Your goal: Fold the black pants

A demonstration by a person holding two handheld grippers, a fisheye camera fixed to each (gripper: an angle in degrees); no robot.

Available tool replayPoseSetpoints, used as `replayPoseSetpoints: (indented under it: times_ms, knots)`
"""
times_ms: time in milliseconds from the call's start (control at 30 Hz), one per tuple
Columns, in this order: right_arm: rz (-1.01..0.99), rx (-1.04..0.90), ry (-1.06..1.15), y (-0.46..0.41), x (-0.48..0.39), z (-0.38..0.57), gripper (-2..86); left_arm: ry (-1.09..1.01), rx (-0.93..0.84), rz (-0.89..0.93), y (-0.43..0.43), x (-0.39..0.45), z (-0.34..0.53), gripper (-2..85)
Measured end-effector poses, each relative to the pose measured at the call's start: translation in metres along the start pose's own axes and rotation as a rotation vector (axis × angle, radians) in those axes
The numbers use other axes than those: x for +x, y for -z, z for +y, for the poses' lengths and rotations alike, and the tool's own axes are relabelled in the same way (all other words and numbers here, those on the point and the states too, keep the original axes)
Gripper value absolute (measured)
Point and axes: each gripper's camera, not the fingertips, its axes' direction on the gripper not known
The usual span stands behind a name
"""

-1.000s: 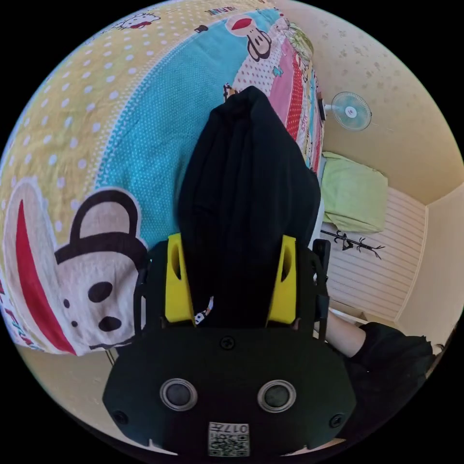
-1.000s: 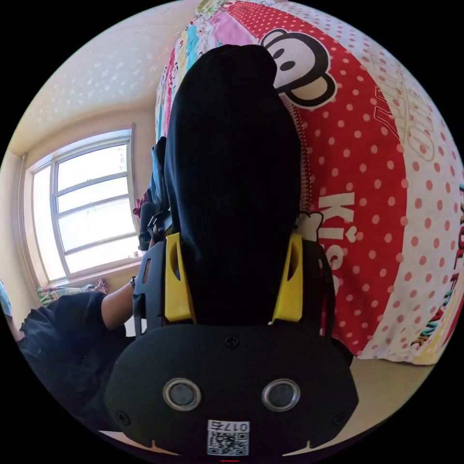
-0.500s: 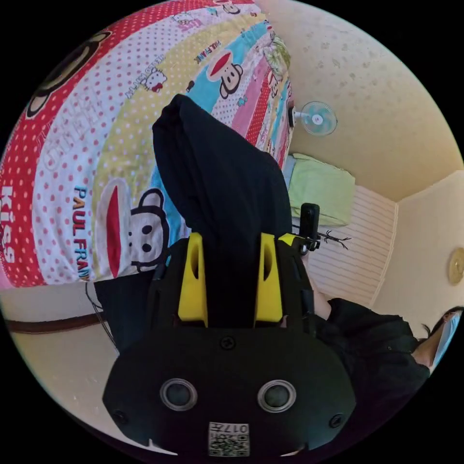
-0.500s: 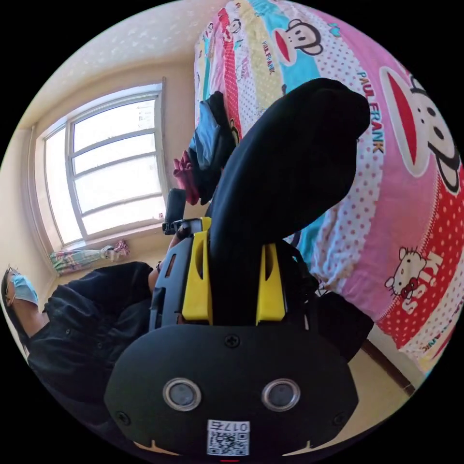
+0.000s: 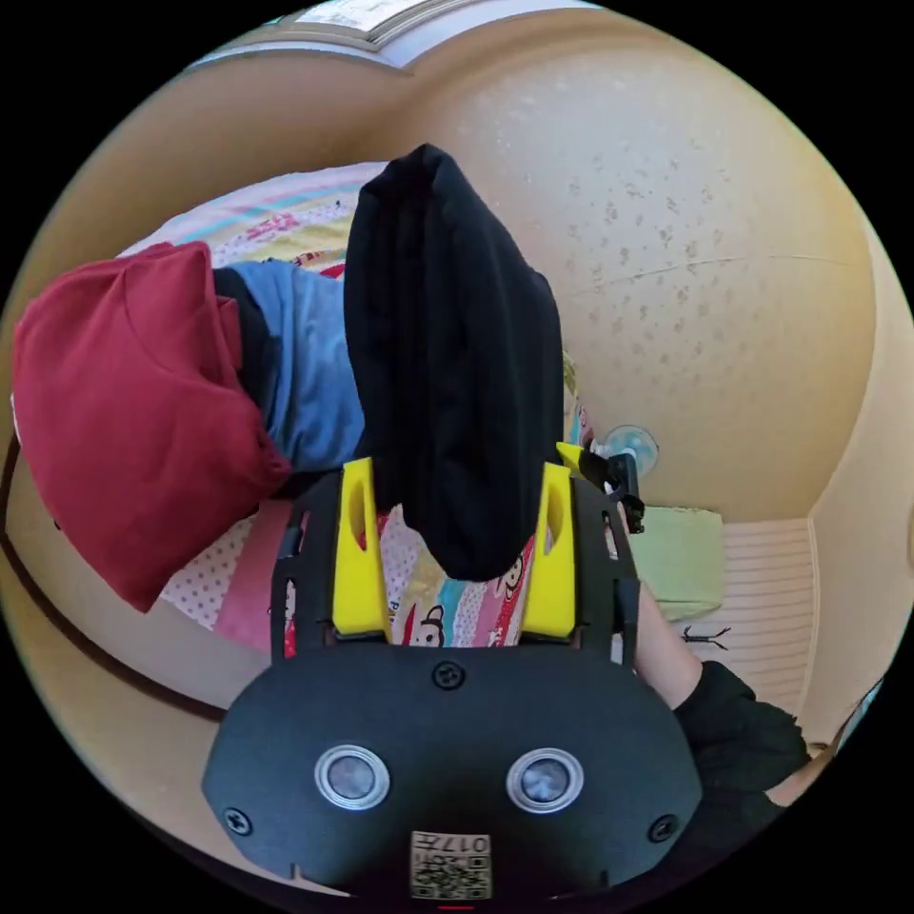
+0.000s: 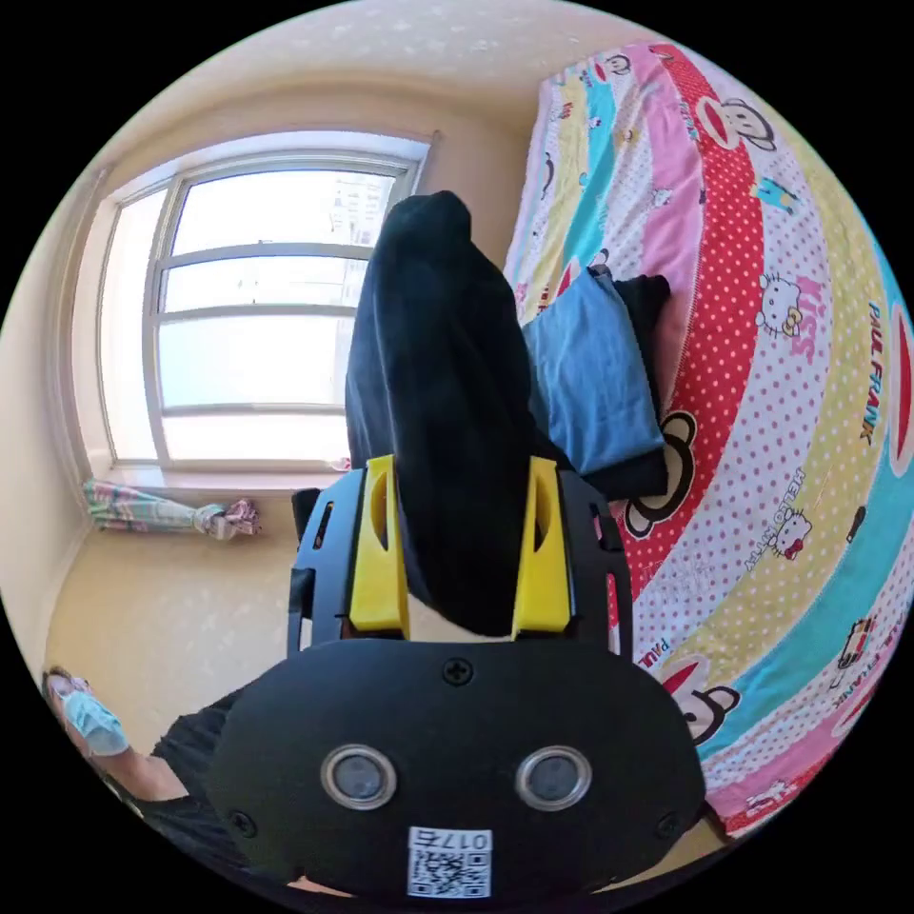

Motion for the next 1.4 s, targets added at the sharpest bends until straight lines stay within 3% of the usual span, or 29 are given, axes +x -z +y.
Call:
replayPoseSetpoints:
  times_ms: [133,200,300,367,433,500,567,633,700,733,800,900,967,1100,1233,1400]
  knots:
    - [0.194,-0.062,-0.252,-0.007,0.085,0.043,7.3,0.216,-0.167,0.08,-0.069,-0.114,0.049,1.0]
    - [0.351,-0.133,-0.323,0.002,0.126,0.085,4.2,0.458,-0.444,0.069,-0.121,-0.195,0.138,-0.4]
    - [0.638,-0.341,-0.541,0.032,0.197,0.193,1.7,0.837,-0.757,-0.046,-0.135,-0.257,0.287,-0.9]
    - [0.855,-0.544,-0.782,0.064,0.234,0.307,1.1,1.025,-0.847,-0.081,-0.118,-0.267,0.362,-1.0]
    - [0.938,-0.64,-0.971,0.089,0.242,0.396,0.8,1.182,-0.891,-0.111,-0.097,-0.266,0.411,-1.0]
    - [0.96,-0.584,-1.125,0.112,0.227,0.474,0.7,1.392,-0.878,-0.136,-0.073,-0.266,0.436,-1.0]
    - [0.91,-0.213,-1.267,0.141,0.178,0.554,0.6,1.47,-0.692,-0.044,-0.067,-0.266,0.417,-1.0]
    - [0.823,0.085,-1.295,0.152,0.142,0.601,0.6,1.401,-0.417,0.187,-0.078,-0.264,0.371,-1.0]
    - [0.779,0.259,-1.344,0.151,0.12,0.637,0.5,1.082,-0.204,0.665,-0.119,-0.241,0.276,-1.0]
    - [0.772,0.277,-1.377,0.147,0.116,0.651,0.5,0.987,-0.206,0.746,-0.128,-0.228,0.25,-1.0]
    - [0.77,0.219,-1.412,0.14,0.123,0.66,0.4,0.543,-0.411,0.823,-0.158,-0.14,0.156,-1.0]
    - [0.826,0.197,-1.37,0.139,0.137,0.649,0.3,0.066,-0.795,0.63,-0.201,-0.006,0.111,-0.9]
    - [0.946,0.322,-1.356,0.15,0.135,0.635,0.2,-0.086,-0.964,0.454,-0.234,0.055,0.119,-0.7]
    - [0.996,0.46,-1.29,0.175,0.146,0.622,0.2,-0.098,-1.149,0.02,-0.317,0.132,0.188,2.2]
    - [1.051,0.448,-1.095,0.219,0.169,0.622,0.3,-0.138,-1.218,-0.204,-0.38,0.182,0.28,5.1]
    - [1.046,0.592,-0.872,0.291,0.188,0.654,0.5,-0.322,-1.347,-0.389,-0.461,0.243,0.412,5.7]
